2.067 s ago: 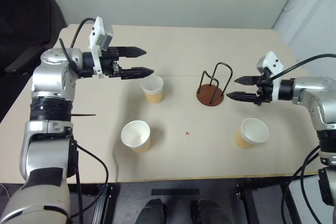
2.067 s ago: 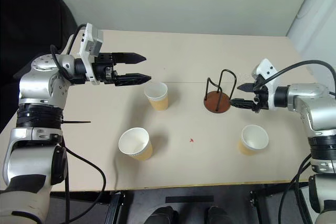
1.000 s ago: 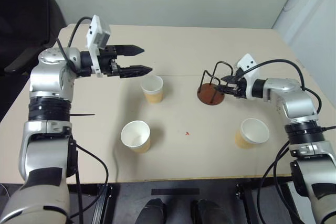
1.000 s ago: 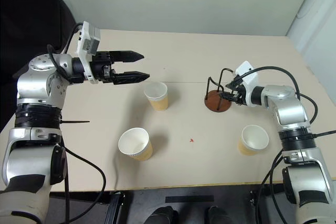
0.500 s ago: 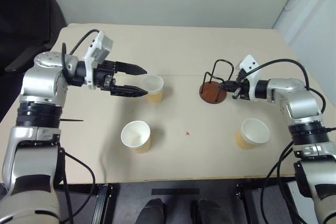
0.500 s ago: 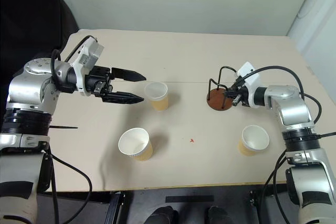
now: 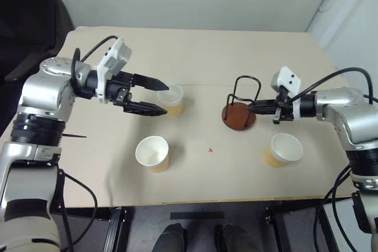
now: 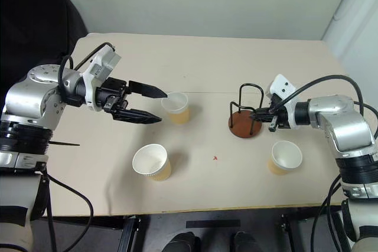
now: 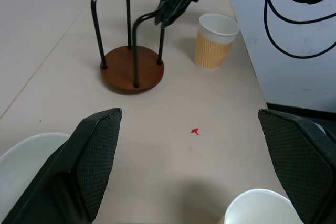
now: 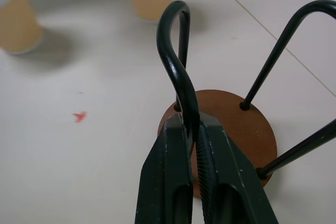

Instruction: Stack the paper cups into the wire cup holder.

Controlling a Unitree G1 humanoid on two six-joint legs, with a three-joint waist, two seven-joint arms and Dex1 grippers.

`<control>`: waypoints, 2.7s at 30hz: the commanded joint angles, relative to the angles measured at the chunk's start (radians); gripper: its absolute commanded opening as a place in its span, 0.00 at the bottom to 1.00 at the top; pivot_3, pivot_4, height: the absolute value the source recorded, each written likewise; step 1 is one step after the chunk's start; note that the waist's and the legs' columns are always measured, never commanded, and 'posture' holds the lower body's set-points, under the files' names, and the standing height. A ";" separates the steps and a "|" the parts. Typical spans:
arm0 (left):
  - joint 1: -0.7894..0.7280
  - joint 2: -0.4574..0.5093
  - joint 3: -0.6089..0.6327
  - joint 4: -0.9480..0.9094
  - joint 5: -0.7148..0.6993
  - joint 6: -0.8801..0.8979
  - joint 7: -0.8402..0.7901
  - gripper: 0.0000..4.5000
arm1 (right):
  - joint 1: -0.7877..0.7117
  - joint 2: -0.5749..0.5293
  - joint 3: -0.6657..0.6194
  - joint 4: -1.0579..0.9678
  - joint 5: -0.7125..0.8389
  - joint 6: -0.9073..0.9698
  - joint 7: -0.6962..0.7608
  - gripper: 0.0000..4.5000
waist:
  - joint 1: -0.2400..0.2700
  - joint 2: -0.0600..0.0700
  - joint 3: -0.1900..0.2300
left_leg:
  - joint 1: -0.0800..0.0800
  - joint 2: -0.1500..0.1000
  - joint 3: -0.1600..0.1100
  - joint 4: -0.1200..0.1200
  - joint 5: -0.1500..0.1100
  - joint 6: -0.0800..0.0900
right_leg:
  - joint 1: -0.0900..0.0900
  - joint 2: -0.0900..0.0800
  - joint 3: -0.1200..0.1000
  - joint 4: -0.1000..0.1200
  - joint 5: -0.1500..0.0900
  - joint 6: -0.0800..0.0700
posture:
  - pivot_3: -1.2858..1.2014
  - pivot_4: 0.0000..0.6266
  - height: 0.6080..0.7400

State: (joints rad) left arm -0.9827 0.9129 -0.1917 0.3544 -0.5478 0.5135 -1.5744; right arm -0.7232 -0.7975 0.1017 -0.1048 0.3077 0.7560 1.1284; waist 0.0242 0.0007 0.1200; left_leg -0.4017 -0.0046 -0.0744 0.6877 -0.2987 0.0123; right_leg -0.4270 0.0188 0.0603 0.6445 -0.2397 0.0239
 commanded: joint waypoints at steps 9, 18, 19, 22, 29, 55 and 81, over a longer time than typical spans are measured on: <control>-0.016 0.105 -0.076 -0.078 -0.102 0.008 -0.040 1.00 | 0.016 0.036 0.015 -0.200 0.109 0.107 -0.029 0.01 | -0.002 0.000 0.000 | 0.000 0.000 0.000 0.000 0.000 0.000 | 0.000 0.000 0.000 0.000 0.000 0.000 | 0.52 0.24 1.00; -0.002 0.134 -0.097 -0.117 -0.131 0.014 -0.040 1.00 | 0.039 0.062 0.085 -0.210 0.092 0.068 -0.050 0.01 | -0.004 0.000 0.000 | 0.000 0.000 0.000 0.001 0.000 0.000 | 0.000 0.000 0.000 0.000 0.000 0.000 | 0.52 0.24 1.00; -0.001 0.134 -0.096 -0.117 -0.132 0.015 -0.040 1.00 | 0.037 0.063 0.089 -0.206 0.091 0.063 -0.052 0.01 | -0.005 0.000 0.000 | 0.000 0.000 0.000 0.001 0.000 0.000 | 0.000 0.000 0.000 0.000 0.000 0.000 | 0.52 0.24 1.00; -0.002 0.133 -0.096 -0.118 -0.131 0.016 -0.040 1.00 | 0.033 0.059 0.114 -0.179 0.069 0.029 -0.048 0.01 | -0.005 0.000 0.000 | 0.000 0.000 0.000 0.001 0.000 0.000 | 0.000 0.000 0.000 0.000 0.000 0.000 | 0.52 0.24 1.00; -0.011 0.116 -0.092 -0.106 -0.122 0.017 -0.040 1.00 | 0.037 0.028 0.159 -0.108 0.010 -0.042 -0.018 0.23 | -0.006 0.000 0.000 | 0.000 0.000 0.000 0.001 0.000 0.000 | 0.000 0.000 0.000 0.001 0.000 0.000 | 0.52 0.24 1.00; -0.072 -0.009 -0.012 0.013 -0.004 0.005 -0.040 1.00 | 0.038 -0.157 -0.212 -0.295 0.273 0.267 -0.066 0.77 | 0.000 0.000 0.000 | 0.000 0.000 0.000 -0.001 0.000 0.000 | 0.000 0.000 0.000 -0.001 0.000 0.000 | 0.52 0.24 1.00; -0.299 -0.108 -0.188 0.445 0.470 -0.696 -0.040 1.00 | -0.084 -0.256 -0.099 -0.389 0.322 0.200 -0.042 0.77 | 0.001 0.000 0.000 | -0.001 0.000 -0.001 -0.001 0.000 0.001 | -0.001 -0.001 0.000 0.000 0.000 0.001 | 0.52 0.24 1.00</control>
State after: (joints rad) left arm -1.2489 0.7997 -0.3781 0.7900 -0.0937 -0.1462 -1.5783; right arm -0.7836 -1.0433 0.0166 -0.4816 0.6242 0.9726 1.0793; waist 0.0248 0.0008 0.1201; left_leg -0.4034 -0.0047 -0.0750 0.6866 -0.2991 0.0136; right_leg -0.4280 0.0182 0.0604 0.6445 -0.2400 0.0245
